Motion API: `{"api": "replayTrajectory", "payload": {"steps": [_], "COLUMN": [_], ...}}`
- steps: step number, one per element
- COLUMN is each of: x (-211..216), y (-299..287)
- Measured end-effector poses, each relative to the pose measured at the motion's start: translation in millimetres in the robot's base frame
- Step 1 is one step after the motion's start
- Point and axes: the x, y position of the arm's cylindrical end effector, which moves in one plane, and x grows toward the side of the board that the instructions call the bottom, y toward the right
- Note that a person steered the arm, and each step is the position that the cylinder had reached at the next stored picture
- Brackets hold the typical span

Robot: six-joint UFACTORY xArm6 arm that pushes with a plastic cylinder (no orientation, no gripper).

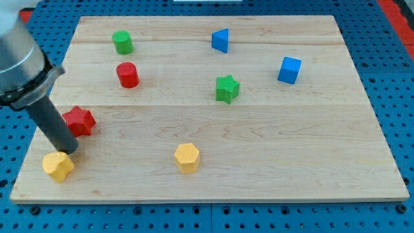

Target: Move the yellow hexagon down a bit

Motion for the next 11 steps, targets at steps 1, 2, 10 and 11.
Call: {"api": "replayTrajectory", "payload": {"steps": [1,2,10,11], "x": [12.1,25.2,-0.6,10.4], "y": [12.6,8.6,199.6,196.0]}}
